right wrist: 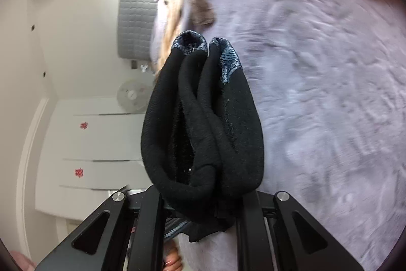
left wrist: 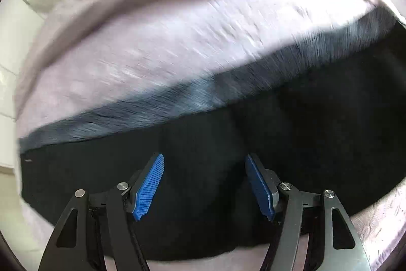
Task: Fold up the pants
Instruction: 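Grasp the trouser leg end with the right gripper and lift it, then fold the lifted leg end over the trousers with the right gripper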
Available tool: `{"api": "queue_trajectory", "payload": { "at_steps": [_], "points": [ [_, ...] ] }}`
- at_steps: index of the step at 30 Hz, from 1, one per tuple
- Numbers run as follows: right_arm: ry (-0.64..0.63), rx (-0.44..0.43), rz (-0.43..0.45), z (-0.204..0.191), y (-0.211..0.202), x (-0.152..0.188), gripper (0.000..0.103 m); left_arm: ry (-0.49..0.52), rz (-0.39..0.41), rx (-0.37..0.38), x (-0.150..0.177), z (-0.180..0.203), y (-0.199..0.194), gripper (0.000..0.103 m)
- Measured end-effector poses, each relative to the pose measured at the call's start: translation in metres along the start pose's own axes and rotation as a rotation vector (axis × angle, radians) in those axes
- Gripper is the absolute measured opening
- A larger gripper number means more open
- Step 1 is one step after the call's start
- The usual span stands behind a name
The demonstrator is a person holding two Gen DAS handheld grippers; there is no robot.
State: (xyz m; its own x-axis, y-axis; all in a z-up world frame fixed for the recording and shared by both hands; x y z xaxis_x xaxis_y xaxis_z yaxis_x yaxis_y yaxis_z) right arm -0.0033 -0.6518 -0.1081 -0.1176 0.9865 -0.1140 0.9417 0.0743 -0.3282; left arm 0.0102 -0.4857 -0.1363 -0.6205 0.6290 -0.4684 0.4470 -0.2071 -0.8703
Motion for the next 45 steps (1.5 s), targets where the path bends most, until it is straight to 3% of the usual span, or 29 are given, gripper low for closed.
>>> {"api": "queue_trajectory", "payload": {
  "at_steps": [3, 5, 9, 12, 14, 16, 23, 27, 31, 35, 36, 38, 41, 43, 45],
  "points": [
    [-0.044, 0.020, -0.029, -0.011, 0.007, 0.011, 0.014, 0.060, 0.010, -0.047, 0.008, 0.013, 0.015, 0.068],
    [-0.089, 0.022, -0.046, -0.020, 0.014, 0.021, 0.014, 0.089, 0.014, -0.030, 0.005, 0.014, 0.012, 0.068],
    [-0.129, 0.044, -0.022, -0.037, 0.011, 0.026, 0.014, -0.017, -0.018, 0.071, 0.003, -0.010, -0.002, 0.069],
    [-0.231, 0.100, -0.018, -0.060, 0.010, 0.033, 0.014, -0.019, 0.026, 0.078, 0.005, -0.036, -0.023, 0.069],
    [-0.319, 0.136, -0.013, -0.080, 0.012, 0.047, 0.014, -0.024, 0.061, 0.086, 0.009, -0.059, -0.039, 0.084],
    [-0.377, 0.157, -0.008, -0.095, 0.015, 0.061, 0.014, -0.038, 0.091, 0.088, 0.015, -0.085, -0.053, 0.086],
    [-0.672, 0.309, -0.026, -0.148, 0.070, 0.160, 0.014, -0.119, 0.050, 0.090, 0.064, -0.199, -0.063, 0.086],
    [-0.805, 0.422, -0.090, -0.142, 0.128, 0.239, 0.015, -0.131, 0.029, 0.061, 0.089, -0.251, -0.057, 0.086],
    [-0.946, 0.600, -0.189, -0.116, 0.178, 0.304, 0.029, -0.169, 0.009, 0.027, 0.105, -0.296, -0.047, 0.086],
    [-1.262, 0.839, -0.207, -0.113, 0.200, 0.354, 0.047, -0.190, 0.025, -0.008, 0.110, -0.321, -0.047, 0.086],
    [-1.344, 0.856, -0.213, -0.121, 0.201, 0.366, 0.051, -0.192, 0.027, -0.005, 0.109, -0.327, -0.046, 0.086],
    [-1.415, 0.791, -0.228, -0.140, 0.196, 0.384, 0.053, -0.195, 0.038, 0.002, 0.108, -0.342, -0.053, 0.086],
    [-1.353, 0.610, -0.268, -0.168, 0.172, 0.398, 0.057, -0.203, 0.048, 0.038, 0.102, -0.343, -0.061, 0.086],
    [-1.158, 0.534, -0.292, -0.165, 0.152, 0.382, 0.061, -0.209, 0.046, 0.090, 0.095, -0.336, -0.066, 0.086],
    [-0.822, 0.479, -0.267, -0.143, 0.132, 0.345, 0.061, -0.207, 0.036, 0.164, 0.081, -0.312, -0.065, 0.086]
  ]
}}
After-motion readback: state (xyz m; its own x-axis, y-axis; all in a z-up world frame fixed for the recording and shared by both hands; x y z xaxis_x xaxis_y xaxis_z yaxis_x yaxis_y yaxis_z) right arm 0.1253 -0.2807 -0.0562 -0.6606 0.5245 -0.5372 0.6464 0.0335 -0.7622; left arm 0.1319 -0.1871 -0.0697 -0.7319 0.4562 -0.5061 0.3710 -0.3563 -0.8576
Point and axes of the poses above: each gripper's, at about its wrist camera, not at the fingertips, and y roughly the way its jaws point, z to its right, x to its underside, the point moved 6 cm from there along y, roughly the way its jaws point, and after that the axes turned 15 degrees about z, right-handed, at the moved point
